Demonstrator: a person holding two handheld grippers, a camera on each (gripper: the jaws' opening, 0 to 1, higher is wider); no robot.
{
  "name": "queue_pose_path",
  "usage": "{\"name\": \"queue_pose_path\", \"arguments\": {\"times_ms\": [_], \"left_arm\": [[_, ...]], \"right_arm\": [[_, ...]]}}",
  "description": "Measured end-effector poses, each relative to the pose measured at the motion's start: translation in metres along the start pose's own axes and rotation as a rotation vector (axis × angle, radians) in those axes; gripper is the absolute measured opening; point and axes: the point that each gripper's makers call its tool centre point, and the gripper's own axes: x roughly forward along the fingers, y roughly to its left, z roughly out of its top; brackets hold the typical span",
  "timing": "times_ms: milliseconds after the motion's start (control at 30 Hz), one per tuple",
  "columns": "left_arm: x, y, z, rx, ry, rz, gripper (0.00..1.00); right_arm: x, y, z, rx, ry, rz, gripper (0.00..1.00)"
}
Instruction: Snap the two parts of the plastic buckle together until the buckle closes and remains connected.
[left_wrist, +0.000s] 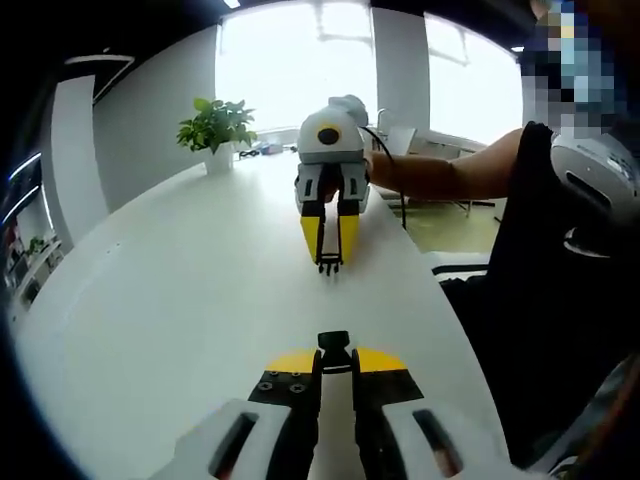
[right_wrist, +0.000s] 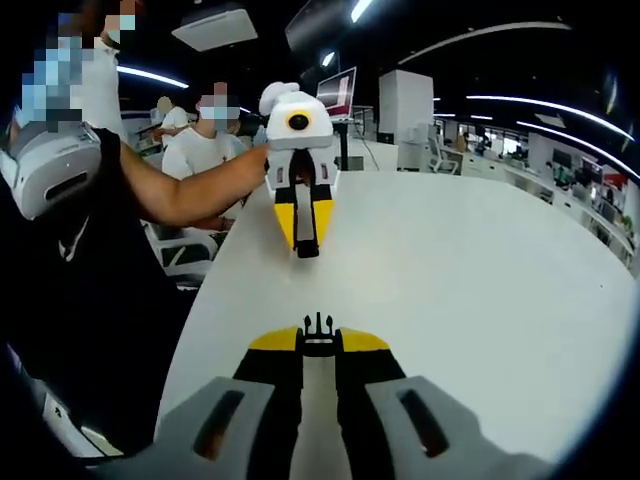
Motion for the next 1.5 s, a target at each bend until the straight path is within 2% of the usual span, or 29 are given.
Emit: {"name": "queue_pose_path", "arguments": {"times_ms": [1033,1500], "left_arm": [[0.002,-0.009,-0.003,-0.001,0.013,-0.025,0.09],[0.007,-0.011,0.000,0.014,-0.008,-0.034,0.09]], "right_arm": [[0.000,0.008,-0.002,0.001,0.006,0.006,0.11],[0.007,0.011,0.003,-0.016,-0.003,0.012,0.11]]}}
